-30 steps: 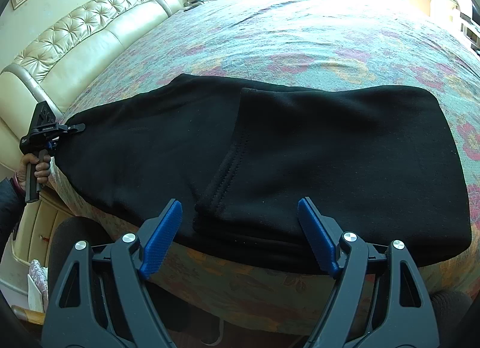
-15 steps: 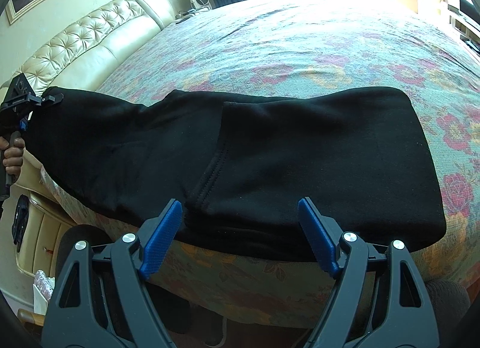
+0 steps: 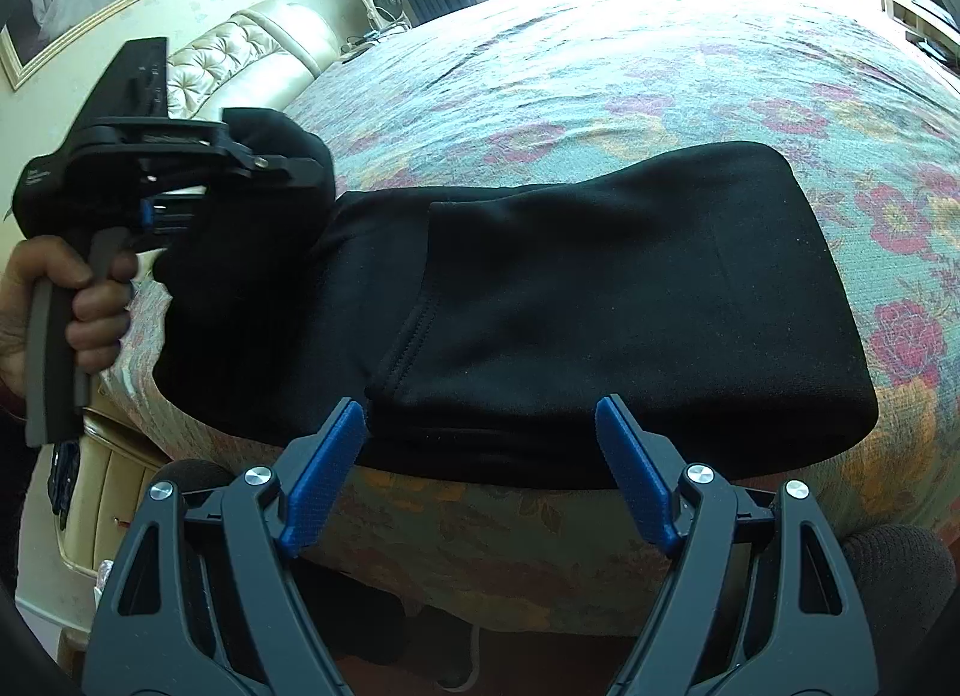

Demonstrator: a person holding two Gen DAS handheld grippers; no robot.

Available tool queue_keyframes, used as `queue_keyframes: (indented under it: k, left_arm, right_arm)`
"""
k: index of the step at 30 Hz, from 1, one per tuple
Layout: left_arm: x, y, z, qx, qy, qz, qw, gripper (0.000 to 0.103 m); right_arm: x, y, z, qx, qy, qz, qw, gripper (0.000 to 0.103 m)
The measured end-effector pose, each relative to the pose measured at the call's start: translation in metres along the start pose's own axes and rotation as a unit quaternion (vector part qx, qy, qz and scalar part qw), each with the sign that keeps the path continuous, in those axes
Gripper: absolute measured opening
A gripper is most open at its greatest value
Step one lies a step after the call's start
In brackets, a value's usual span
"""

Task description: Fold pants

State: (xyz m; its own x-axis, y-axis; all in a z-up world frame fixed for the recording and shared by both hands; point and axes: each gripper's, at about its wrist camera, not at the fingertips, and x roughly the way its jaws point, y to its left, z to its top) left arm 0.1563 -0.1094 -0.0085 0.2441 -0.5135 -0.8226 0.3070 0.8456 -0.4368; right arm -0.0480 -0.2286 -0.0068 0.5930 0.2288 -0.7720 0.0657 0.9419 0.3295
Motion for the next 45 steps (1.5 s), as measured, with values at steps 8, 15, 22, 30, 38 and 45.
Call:
queue_keyframes:
  k: [8, 15, 22, 30, 38, 45]
  left_arm:
    - [0.046, -0.032, -0.016, 0.039, 0.017, 0.074, 0.9964, 0.043]
    - [0.018, -0.061, -0.016, 0.079, -0.019, 0.013, 0.9966, 0.075]
    - [-0.042, -0.009, -0.018, 0.048, -0.093, 0.038, 0.9938, 0.08]
    - [-0.07, 0.134, -0.047, -0.113, -0.122, 0.103, 0.9806, 0.08]
    - [-0.052, 0.174, -0.073, -0.174, -0.1, 0.074, 0.9769, 0.08]
    - [-0.043, 0.169, -0.08, -0.181, -0.116, 0.069, 0.9741, 0.083]
  right_arm:
    - [0.002, -0.009, 0.0, 0.017, 0.003, 0.012, 1.0, 0.08]
    - [0.002, -0.013, 0.001, 0.028, 0.008, 0.021, 0.999, 0.08]
    - [-0.006, -0.027, 0.021, 0.077, -0.001, 0.073, 0.994, 0.081]
    - [0.043, -0.03, 0.06, 0.104, 0.053, 0.115, 0.987, 0.087]
    - [0.103, 0.006, 0.074, 0.101, 0.123, 0.174, 0.972, 0.086]
    - [0.112, 0.014, 0.079, 0.068, 0.133, 0.138, 0.979, 0.013]
